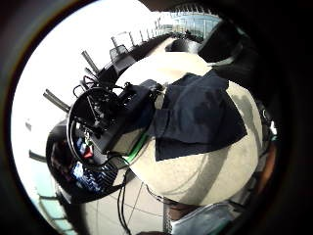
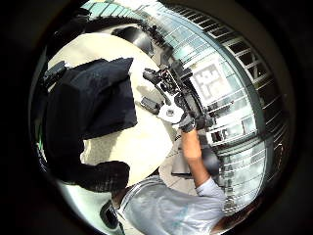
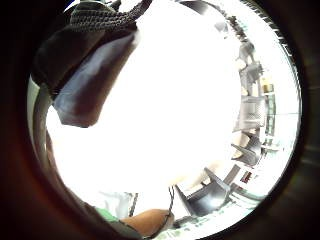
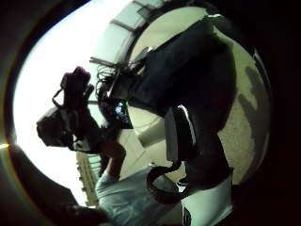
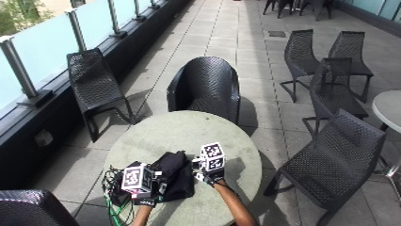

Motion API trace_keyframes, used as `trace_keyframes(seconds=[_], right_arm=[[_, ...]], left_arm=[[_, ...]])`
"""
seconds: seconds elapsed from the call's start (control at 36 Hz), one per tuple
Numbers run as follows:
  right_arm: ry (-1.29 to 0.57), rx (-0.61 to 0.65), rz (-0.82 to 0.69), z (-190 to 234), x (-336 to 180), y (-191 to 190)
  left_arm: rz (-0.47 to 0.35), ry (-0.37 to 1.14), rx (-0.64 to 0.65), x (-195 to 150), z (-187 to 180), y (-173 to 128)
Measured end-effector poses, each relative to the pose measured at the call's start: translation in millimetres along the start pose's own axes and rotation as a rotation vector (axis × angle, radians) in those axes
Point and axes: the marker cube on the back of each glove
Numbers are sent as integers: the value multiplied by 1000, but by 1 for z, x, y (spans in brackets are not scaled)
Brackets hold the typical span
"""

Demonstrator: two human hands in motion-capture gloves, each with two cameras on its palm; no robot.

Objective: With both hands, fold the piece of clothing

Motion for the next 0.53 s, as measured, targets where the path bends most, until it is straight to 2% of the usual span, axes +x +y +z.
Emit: trace_keyframes(seconds=[0.06,0.11,0.17,0.31,0.53], right_arm=[[170,121,20,-10,33,-4],[330,172,120,-26,61,4],[415,199,204,-39,79,14],[428,278,341,-64,113,42],[355,369,326,-69,123,63]], left_arm=[[24,-15,-1,10,4,-4],[47,-38,-7,20,9,-7],[70,-66,-17,30,15,-10],[105,-123,-56,52,28,-15],[105,-199,-133,61,48,-17]])
